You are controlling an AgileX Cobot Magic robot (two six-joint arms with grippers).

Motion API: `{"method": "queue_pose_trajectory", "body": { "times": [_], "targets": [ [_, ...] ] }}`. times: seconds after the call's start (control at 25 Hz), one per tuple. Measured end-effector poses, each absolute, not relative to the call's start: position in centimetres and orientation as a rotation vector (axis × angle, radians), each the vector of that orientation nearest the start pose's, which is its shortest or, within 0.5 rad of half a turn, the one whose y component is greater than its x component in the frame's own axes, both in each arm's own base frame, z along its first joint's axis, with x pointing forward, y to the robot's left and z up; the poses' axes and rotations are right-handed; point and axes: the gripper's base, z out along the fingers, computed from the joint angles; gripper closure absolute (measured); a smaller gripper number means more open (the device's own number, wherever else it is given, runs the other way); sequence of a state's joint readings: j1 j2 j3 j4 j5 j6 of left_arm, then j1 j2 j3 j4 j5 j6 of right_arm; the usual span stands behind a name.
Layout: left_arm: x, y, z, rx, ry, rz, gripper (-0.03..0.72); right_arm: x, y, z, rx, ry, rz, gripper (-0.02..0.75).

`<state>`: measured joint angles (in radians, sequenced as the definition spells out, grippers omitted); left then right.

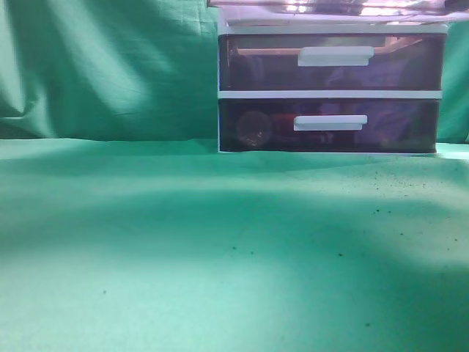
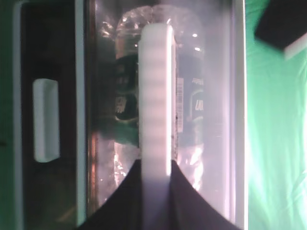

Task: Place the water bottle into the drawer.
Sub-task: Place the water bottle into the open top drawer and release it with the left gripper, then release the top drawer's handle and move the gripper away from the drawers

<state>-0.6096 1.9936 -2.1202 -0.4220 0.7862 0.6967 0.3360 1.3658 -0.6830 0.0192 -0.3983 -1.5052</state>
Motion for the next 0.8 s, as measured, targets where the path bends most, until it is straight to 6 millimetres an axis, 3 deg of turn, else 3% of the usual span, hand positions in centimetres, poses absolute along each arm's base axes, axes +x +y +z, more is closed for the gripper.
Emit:
{"method": "queue_pose_trajectory", "body": {
  "times": [0.12, 0.24, 0.36, 0.48, 0.6, 0.8],
  "targets": [
    [35.2, -25.4, 41.8, 1.008, 1.992, -0.265, 0.688, 28.7, 9.9, 27.2, -1.477, 1.104, -0.869, 0.65],
    [32.5, -22.2, 44.9, 0.892, 2.097, -0.176, 0.688, 30.8, 9.9, 27.3, -1.48, 1.107, -0.903, 0.65],
    [28.7, -19.5, 49.2, 0.828, 2.044, -0.202, 0.688, 33.5, 9.3, 27.4, -1.456, 1.126, -0.942, 0.65],
    [25.4, -17.4, 52.1, 0.793, 1.972, -0.248, 0.688, 36.0, 9.1, 27.4, -1.421, 1.144, -0.962, 0.65],
    [23.3, -16.1, 52.2, 0.792, 1.963, -0.272, 0.688, 38.0, 9.6, 27.6, -1.398, 1.145, -0.969, 0.65],
    [22.0, -15.4, 48.9, 0.793, 2.029, -0.288, 0.688, 39.7, 10.0, 27.4, -1.39, 1.144, -0.972, 0.65]
  ]
}}
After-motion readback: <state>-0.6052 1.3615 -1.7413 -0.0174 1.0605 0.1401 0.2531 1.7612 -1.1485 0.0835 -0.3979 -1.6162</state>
